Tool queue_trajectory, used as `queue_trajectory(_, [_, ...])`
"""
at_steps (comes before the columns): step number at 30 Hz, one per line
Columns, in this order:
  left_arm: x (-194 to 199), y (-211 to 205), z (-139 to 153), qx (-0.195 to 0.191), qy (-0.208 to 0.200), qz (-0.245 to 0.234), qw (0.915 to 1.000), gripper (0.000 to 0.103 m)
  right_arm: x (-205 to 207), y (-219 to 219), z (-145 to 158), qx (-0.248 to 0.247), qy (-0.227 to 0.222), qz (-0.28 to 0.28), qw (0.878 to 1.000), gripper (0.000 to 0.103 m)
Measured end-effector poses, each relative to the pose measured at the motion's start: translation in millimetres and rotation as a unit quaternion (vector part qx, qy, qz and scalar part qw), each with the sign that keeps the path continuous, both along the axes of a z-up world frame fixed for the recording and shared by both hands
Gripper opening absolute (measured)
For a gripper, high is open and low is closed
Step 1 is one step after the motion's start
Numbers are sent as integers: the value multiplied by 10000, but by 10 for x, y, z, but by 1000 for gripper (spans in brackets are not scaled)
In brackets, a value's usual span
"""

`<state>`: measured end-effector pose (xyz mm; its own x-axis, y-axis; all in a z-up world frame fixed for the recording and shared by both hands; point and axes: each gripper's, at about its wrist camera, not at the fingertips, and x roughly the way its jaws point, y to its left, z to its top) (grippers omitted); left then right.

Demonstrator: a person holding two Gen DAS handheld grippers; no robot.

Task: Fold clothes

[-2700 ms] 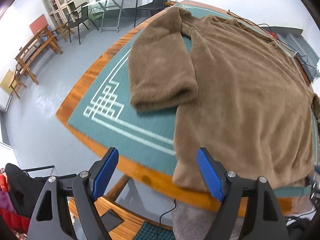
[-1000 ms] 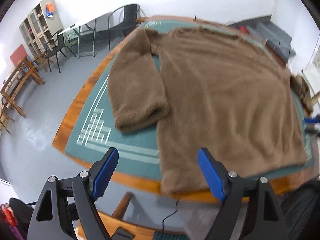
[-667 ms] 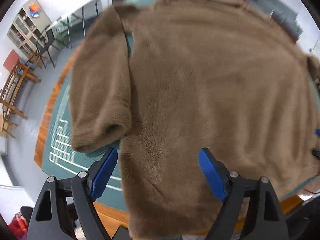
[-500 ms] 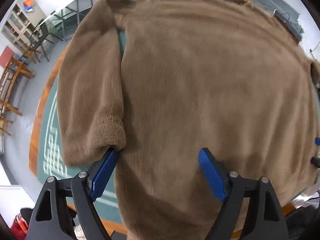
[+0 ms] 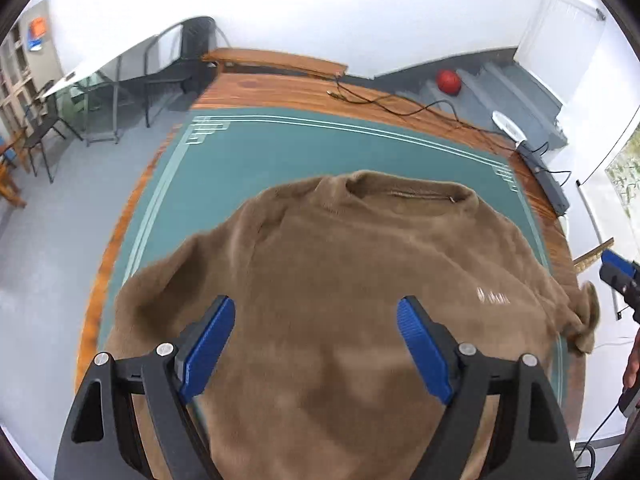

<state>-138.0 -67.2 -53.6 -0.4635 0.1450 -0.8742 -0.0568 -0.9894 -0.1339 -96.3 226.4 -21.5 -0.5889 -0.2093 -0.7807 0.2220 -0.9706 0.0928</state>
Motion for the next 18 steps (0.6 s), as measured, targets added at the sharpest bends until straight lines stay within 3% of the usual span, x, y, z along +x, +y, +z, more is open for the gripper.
queue_trajectory(4, [-539, 116, -452, 116, -462, -64, 9988, 87, -659, -367, -558, -3, -594, -114, 9982, 60])
queue_trajectory(7, [-885, 240, -770, -67, -677, -160, 9976, 87, -1018, -540, -1019, 114, -1021, -185, 9945, 60])
queue_trajectory(12, [-1304, 328, -1135, -148, -906, -146, 9957, 87, -1453, -513, -1560, 147, -1458, -499, 9879, 60])
queue_trajectory(18, [-1619, 394, -1273, -215, -740, -3, 9970, 89, -1819, -476, -1782, 311, -1341, -735, 9878, 60])
